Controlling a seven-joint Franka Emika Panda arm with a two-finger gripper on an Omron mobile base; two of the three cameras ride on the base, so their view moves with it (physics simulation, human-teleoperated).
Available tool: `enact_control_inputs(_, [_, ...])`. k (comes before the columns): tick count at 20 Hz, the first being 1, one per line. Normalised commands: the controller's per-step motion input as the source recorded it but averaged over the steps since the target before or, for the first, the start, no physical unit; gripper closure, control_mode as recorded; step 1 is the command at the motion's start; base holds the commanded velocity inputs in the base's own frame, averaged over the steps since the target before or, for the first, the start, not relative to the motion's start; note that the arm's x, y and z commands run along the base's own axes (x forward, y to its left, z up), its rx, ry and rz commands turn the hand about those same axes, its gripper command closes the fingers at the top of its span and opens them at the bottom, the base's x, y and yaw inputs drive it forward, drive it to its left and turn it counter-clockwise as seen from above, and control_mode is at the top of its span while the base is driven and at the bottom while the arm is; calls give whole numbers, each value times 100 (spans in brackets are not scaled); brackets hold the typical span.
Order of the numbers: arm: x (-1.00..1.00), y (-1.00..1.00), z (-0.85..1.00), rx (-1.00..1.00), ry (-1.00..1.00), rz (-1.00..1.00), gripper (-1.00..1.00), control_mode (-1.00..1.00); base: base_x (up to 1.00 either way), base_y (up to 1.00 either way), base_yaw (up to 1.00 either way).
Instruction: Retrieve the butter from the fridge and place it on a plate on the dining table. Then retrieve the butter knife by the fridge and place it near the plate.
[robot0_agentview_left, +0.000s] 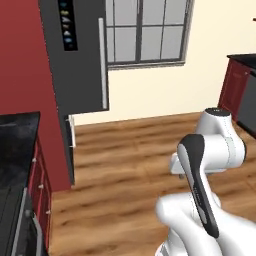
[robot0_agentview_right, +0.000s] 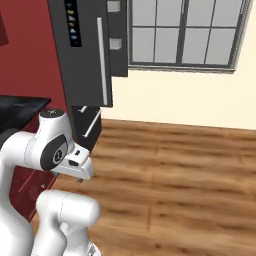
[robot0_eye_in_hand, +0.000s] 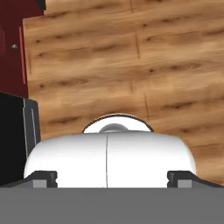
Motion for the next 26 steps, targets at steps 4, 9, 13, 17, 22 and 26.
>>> enact_control_inputs(4, [0,0,0,0,0,0,-100,100,100,0,19])
enact_control_inputs(9, [0,0,0,0,0,0,-100,100,100,3,32])
enact_control_inputs(13, [0,0,0,0,0,0,-100,100,99,1,61])
enact_control_inputs(17, [0,0,0,0,0,0,-100,100,85,-13,65])
enact_control_inputs(22, [0,0,0,0,0,0,-100,100,8,-18,86])
enact_control_inputs(26, [0,0,0,0,0,0,-100,100,-8,-6,96])
